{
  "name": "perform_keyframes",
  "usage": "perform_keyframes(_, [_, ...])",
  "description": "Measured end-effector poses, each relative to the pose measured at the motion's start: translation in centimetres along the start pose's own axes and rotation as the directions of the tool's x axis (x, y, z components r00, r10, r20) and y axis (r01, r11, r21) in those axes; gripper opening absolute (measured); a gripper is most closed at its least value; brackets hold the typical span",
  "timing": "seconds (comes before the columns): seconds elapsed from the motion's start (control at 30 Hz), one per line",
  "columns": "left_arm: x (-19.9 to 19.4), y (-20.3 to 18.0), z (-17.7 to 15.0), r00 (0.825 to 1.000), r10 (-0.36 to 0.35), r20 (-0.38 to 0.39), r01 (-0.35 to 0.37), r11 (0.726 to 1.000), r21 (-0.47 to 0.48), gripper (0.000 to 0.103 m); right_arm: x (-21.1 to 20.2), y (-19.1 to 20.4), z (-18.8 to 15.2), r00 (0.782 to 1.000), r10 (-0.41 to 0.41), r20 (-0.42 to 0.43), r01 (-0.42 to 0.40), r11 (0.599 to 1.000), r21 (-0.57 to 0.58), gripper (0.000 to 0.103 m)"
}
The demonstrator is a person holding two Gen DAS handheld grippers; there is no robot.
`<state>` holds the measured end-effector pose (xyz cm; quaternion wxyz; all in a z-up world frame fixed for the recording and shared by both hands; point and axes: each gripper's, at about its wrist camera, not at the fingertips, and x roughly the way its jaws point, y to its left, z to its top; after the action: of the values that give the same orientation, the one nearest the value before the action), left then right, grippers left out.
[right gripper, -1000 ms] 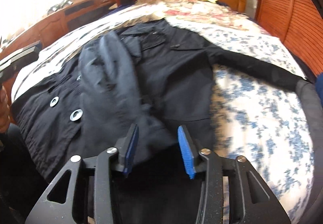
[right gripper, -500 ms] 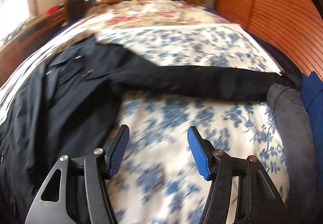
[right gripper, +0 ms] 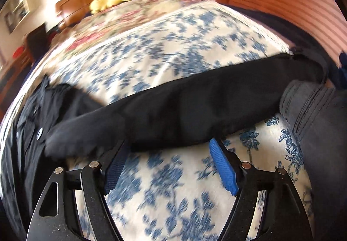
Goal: Fold large clothes
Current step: 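Move the right gripper to the other sleeve cuff and close on it, then fold the sleeve with the right gripper across the coat front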
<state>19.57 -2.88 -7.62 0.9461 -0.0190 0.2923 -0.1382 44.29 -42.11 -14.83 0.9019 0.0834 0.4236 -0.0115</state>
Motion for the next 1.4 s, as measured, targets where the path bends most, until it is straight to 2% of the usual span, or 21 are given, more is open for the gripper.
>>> perform_keyframes(0.07, [0.1, 0.1, 0.0, 1.000, 0.000, -0.007, 0.000, 1.000, -0.001, 0.060, 1.1, -1.3, 0.2, 0.998, -0.051, -0.037, 0.053, 0.996, 0.073, 0.078])
perform_keyframes(0.13, [0.2, 0.2, 0.0, 1.000, -0.002, -0.009, 0.002, 1.000, -0.001, 0.060, 1.7, -2.3, 0.3, 0.999, -0.019, -0.034, 0.024, 0.991, 0.134, 0.078])
perform_keyframes(0.3, [0.6, 0.2, 0.0, 1.000, -0.004, -0.022, 0.004, 1.000, 0.005, 0.060, 1.9, -2.8, 1.1, 1.000, -0.003, -0.005, 0.004, 0.989, 0.150, 0.078])
perform_keyframes(0.37, [0.8, 0.2, 0.0, 1.000, -0.001, -0.028, 0.001, 1.000, 0.007, 0.060, 1.9, -2.7, 1.3, 1.000, 0.002, 0.005, -0.002, 0.989, 0.150, 0.073])
perform_keyframes(0.4, [0.8, 0.2, 0.0, 1.000, 0.000, -0.028, 0.000, 1.000, 0.007, 0.060, 2.1, -2.7, 1.5, 1.000, 0.010, 0.006, -0.011, 0.989, 0.150, 0.060])
perform_keyframes(0.43, [0.8, 0.3, 0.0, 1.000, 0.000, -0.029, 0.000, 1.000, 0.007, 0.060, 2.3, -2.7, 1.7, 1.000, 0.022, 0.002, -0.022, 0.988, 0.151, 0.044])
perform_keyframes(0.47, [0.9, 0.3, 0.0, 1.000, 0.001, -0.031, -0.001, 1.000, 0.006, 0.060, 2.8, -2.7, 2.2, 0.999, 0.036, -0.002, -0.035, 0.988, 0.153, 0.035])
perform_keyframes(0.5, [0.9, 0.3, 0.0, 0.999, 0.002, -0.032, -0.002, 1.000, 0.007, 0.060, 3.1, -2.5, 2.3, 0.999, 0.045, -0.005, -0.044, 0.988, 0.149, 0.014])
perform_keyframes(0.53, [0.9, 0.3, -0.1, 0.999, 0.003, -0.033, -0.003, 1.000, 0.008, 0.060, 3.0, -2.2, 2.5, 0.999, 0.033, -0.004, -0.032, 0.991, 0.129, 0.006])
perform_keyframes(0.67, [0.9, 0.2, -0.1, 0.999, 0.003, -0.035, -0.003, 1.000, 0.009, 0.060, 1.2, -0.3, 2.9, 0.998, 0.024, 0.062, -0.027, 0.999, 0.041, 0.002])
perform_keyframes(0.8, [0.9, 0.0, -0.1, 0.999, -0.002, -0.034, 0.002, 1.000, 0.013, 0.060, -2.2, 2.8, 3.5, 0.986, 0.071, 0.149, -0.061, 0.995, -0.077, 0.002])
perform_keyframes(0.9, [0.8, 0.0, -0.1, 1.000, -0.002, -0.031, 0.003, 1.000, 0.013, 0.060, -5.3, 5.6, 3.6, 0.970, 0.152, 0.189, -0.123, 0.980, -0.155, 0.002])
perform_keyframes(1.0, [0.8, 0.1, 0.0, 1.000, 0.003, -0.028, -0.003, 1.000, 0.014, 0.060, -8.3, 8.7, 3.0, 0.944, 0.261, 0.202, -0.210, 0.947, -0.242, 0.002])
perform_keyframes(1.13, [0.8, 0.1, -0.1, 0.999, 0.012, -0.031, -0.012, 1.000, 0.013, 0.060, -11.2, 14.1, 0.7, 0.907, 0.393, 0.149, -0.316, 0.871, -0.376, 0.002])
perform_keyframes(1.23, [0.7, 0.1, -0.1, 0.999, 0.016, -0.030, -0.015, 1.000, 0.014, 0.060, -12.2, 17.6, -2.0, 0.882, 0.466, 0.065, -0.390, 0.801, -0.454, 0.002])
perform_keyframes(1.3, [0.7, 0.2, -0.2, 0.999, 0.020, -0.031, -0.020, 1.000, 0.017, 0.060, -12.0, 19.3, -3.8, 0.882, 0.471, 0.010, -0.407, 0.771, -0.490, 0.002])
perform_keyframes(1.4, [0.7, 0.1, -0.2, 0.999, 0.027, -0.033, -0.026, 0.999, 0.024, 0.060, -10.2, 21.2, -6.6, 0.909, 0.407, -0.091, -0.392, 0.762, -0.515, 0.002])
